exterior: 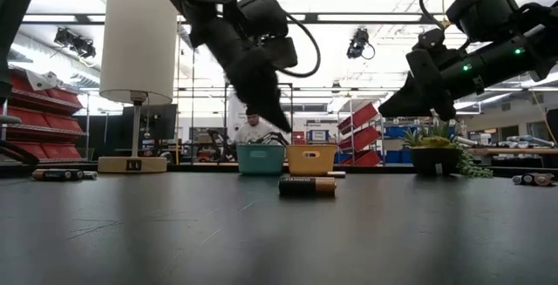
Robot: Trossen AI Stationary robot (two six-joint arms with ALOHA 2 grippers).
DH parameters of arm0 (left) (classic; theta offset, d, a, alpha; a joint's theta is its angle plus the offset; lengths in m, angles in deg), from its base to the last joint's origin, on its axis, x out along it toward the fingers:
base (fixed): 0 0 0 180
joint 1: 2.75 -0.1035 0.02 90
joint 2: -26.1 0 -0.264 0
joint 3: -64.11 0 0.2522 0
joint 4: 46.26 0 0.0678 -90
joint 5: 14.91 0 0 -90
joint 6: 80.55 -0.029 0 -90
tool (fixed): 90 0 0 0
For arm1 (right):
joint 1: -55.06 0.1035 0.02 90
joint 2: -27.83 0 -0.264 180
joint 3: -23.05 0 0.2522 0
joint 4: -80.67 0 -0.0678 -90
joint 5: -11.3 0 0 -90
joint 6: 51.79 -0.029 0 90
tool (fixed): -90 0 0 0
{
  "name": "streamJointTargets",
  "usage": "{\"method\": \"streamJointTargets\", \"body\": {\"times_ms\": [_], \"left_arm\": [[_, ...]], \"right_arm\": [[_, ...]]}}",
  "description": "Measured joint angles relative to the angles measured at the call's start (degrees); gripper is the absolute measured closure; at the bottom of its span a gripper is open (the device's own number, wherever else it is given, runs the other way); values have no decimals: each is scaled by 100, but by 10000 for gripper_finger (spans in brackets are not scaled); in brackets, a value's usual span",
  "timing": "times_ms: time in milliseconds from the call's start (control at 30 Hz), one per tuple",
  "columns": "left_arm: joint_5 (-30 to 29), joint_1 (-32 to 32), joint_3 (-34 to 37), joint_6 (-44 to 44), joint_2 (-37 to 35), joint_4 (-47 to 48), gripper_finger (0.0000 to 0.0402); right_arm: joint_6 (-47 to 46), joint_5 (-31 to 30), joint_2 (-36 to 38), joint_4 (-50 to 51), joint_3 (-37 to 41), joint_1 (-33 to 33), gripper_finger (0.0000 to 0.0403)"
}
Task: Sort batteries
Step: Put the gold black battery into the blue bin
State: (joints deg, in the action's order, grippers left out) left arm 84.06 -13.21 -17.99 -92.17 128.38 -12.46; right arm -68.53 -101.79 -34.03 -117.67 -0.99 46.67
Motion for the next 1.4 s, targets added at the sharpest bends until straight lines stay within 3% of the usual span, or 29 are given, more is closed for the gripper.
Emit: {"method": "streamJointTargets", "body": {"times_ms": [233,333,667,1400], "left_arm": [[-755,894,0,57,0,1586,239],[-829,1201,2,378,3,1797,239],[-633,1895,3,385,157,-88,239],[231,2016,35,632,1055,-1123,239]], "right_arm": [[-107,2,0,2,0,0,315],[-108,3,0,2,0,0,315],[-112,28,0,-35,0,0,315],[-64,28,-4,-70,-4,0,315]]}}
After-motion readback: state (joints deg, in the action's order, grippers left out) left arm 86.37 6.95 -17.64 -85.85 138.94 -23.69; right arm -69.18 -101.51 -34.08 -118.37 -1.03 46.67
